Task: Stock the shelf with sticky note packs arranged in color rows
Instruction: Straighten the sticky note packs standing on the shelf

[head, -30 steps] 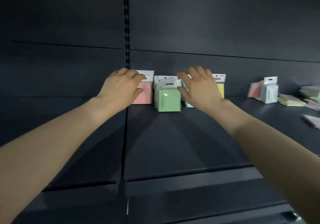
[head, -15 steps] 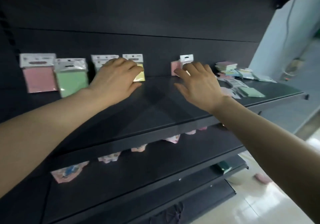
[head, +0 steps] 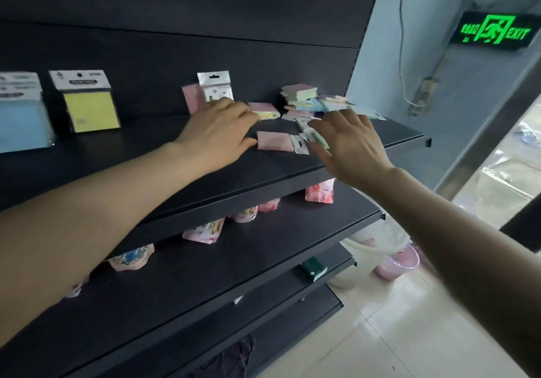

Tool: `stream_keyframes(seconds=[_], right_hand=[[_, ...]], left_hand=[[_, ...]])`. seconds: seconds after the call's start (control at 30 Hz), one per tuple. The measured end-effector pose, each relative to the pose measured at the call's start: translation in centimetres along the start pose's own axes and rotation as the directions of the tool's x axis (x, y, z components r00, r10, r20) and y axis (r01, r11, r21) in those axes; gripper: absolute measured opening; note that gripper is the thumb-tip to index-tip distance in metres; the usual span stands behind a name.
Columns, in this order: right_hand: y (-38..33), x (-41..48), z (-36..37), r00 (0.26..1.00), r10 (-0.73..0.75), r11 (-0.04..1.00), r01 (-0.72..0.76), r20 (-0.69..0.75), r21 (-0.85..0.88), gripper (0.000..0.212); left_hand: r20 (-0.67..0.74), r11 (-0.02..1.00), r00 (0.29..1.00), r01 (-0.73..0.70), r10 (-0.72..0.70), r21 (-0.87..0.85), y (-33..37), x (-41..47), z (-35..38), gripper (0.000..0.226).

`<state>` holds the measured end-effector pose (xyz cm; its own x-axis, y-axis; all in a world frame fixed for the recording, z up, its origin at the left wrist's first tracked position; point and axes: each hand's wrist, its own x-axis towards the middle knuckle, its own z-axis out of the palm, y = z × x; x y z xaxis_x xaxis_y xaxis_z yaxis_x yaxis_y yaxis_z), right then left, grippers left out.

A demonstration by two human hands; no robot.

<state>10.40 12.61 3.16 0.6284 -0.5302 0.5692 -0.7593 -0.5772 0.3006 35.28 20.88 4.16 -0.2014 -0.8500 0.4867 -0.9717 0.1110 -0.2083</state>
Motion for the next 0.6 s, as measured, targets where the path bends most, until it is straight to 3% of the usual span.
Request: stream_keyframes(seconds=[0.4, 0.6], right_hand=[[9.8, 3.0, 6.7, 0.992, 0.101, 0.994, -0.104, 0.076, 0.034, 0.039], [15.6, 6.4, 11.1, 0.985, 0.140, 0.990, -0.143, 0.102, 0.018, 0.041]], left_hand=[[0.089, 0.998, 0.994, -0.054, 0.055, -0.012, 2.2, 13.6, 7.3, 0.048], [0.183, 0.998, 0.983, 0.005, 0.008, -0.070, 2.0, 22.4, 12.5, 0.043]])
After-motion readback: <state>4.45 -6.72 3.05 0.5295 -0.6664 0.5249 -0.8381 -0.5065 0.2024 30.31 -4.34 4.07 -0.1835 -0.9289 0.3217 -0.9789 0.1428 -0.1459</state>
